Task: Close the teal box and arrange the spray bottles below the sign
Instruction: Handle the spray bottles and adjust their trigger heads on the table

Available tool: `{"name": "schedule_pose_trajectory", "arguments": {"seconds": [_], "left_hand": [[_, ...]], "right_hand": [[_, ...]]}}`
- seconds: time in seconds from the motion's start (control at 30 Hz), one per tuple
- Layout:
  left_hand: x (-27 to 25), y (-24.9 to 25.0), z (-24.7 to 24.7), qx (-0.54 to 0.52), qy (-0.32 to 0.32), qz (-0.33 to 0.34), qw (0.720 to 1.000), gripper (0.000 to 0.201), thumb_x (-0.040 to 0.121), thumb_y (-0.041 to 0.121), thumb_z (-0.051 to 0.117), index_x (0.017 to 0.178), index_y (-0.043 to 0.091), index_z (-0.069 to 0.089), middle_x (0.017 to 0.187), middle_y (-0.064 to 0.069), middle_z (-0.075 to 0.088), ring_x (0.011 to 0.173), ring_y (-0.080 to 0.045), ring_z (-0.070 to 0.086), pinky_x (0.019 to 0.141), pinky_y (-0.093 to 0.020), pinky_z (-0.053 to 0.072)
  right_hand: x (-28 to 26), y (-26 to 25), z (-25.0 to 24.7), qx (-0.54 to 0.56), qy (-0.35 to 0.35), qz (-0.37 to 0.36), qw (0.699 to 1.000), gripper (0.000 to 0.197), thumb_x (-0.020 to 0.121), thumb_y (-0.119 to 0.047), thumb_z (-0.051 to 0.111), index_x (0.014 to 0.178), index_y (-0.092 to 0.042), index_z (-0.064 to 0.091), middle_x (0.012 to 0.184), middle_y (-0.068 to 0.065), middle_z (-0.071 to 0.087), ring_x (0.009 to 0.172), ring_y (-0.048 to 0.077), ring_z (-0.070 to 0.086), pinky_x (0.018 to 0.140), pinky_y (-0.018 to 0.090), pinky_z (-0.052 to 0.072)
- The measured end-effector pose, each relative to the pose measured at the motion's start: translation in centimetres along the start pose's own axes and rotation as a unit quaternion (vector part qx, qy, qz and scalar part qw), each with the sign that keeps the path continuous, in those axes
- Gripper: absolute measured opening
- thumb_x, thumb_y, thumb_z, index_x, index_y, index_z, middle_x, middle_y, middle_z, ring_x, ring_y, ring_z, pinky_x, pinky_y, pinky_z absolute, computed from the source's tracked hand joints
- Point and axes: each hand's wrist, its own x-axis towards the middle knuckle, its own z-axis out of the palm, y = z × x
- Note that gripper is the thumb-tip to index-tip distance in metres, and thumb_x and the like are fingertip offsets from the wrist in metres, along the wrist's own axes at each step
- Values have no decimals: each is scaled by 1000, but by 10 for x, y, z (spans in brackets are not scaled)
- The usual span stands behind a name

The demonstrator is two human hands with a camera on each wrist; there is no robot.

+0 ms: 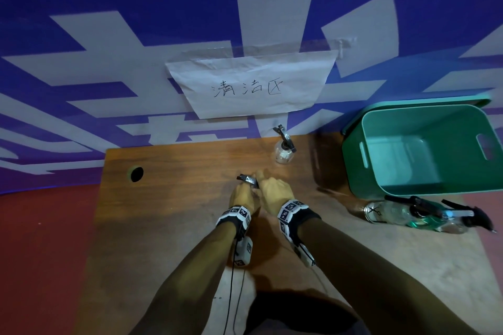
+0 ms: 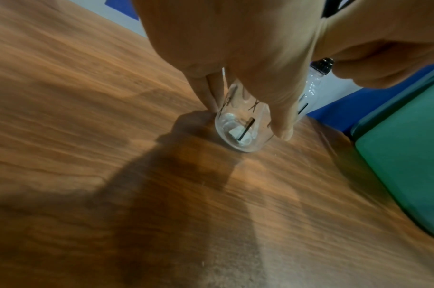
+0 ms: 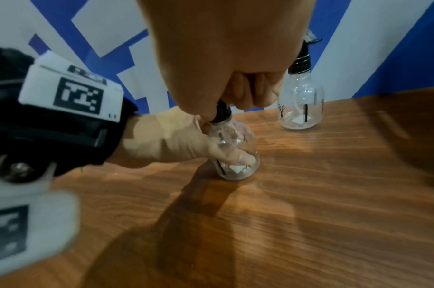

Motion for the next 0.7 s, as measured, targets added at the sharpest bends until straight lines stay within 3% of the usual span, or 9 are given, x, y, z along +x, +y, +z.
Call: {"name": "schedule_pose_trajectory", "arguments": {"seconds": [0.13, 0.27, 0.33, 0.4, 0.5, 0.6, 0.7], "left_hand": [[-6, 5, -6, -59, 4, -7, 998, 29, 92, 19, 50, 113, 11, 68, 99, -17, 74, 95, -38, 70, 78, -45, 58], [-8, 4, -7, -63, -18, -13, 998, 25, 92, 18, 63, 112, 5, 69, 112, -19, 72, 107, -39, 67, 90, -44, 56], [-10, 5, -9, -61, -19, -17, 998, 18, 92, 19, 58, 99, 9, 70, 102, -14, 74, 100, -37, 70, 86, -45, 59], [-6, 3, -8, -59, -21, -15, 998, 20, 92, 22, 57, 99, 9, 70, 103, -13, 74, 98, -36, 70, 85, -42, 59], [-4, 4, -9, -59, -16, -23, 998, 18, 93, 27, 52, 90, 14, 64, 96, -10, 74, 90, -33, 69, 76, -38, 57], [-5, 4, -13, -59, -16, -30, 998, 21, 97, 32, 49, 85, 19, 61, 98, -9, 74, 86, -30, 67, 78, -37, 56], [-10, 5, -15, -60, -17, -37, 997, 27, 100, 36, 50, 88, 18, 67, 106, -9, 75, 80, -26, 65, 82, -38, 55]], "right_hand": [[4, 0, 6, -14, -5, 9, 1000, 49, 88, -20, 73, 118, -21, 34, 84, 5, 72, 82, 29, 71, 69, 32, 42], [6, 1, 9, -4, 9, 13, 1000, 33, 97, -24, 62, 119, -20, 37, 86, 5, 72, 82, 28, 70, 76, 32, 46], [6, 2, 12, -6, 20, 15, 1000, 31, 98, -24, 61, 118, -21, 36, 84, 5, 72, 82, 28, 71, 78, 34, 48], [8, 2, 14, -1, 14, 20, 1000, 32, 98, -25, 61, 117, -20, 36, 84, 6, 73, 81, 28, 70, 77, 34, 47], [10, 3, 13, -12, -9, 28, 1000, 47, 90, -24, 73, 114, -21, 33, 86, 7, 73, 82, 29, 71, 76, 36, 49], [12, 4, 14, -23, -31, 33, 999, 59, 83, -24, 81, 110, -23, 29, 86, 6, 72, 82, 30, 71, 69, 36, 49], [11, 5, 11, 34, -38, 49, 998, 51, 89, -25, 74, 119, -24, 32, 92, 5, 71, 88, 30, 71, 68, 36, 50]]}}
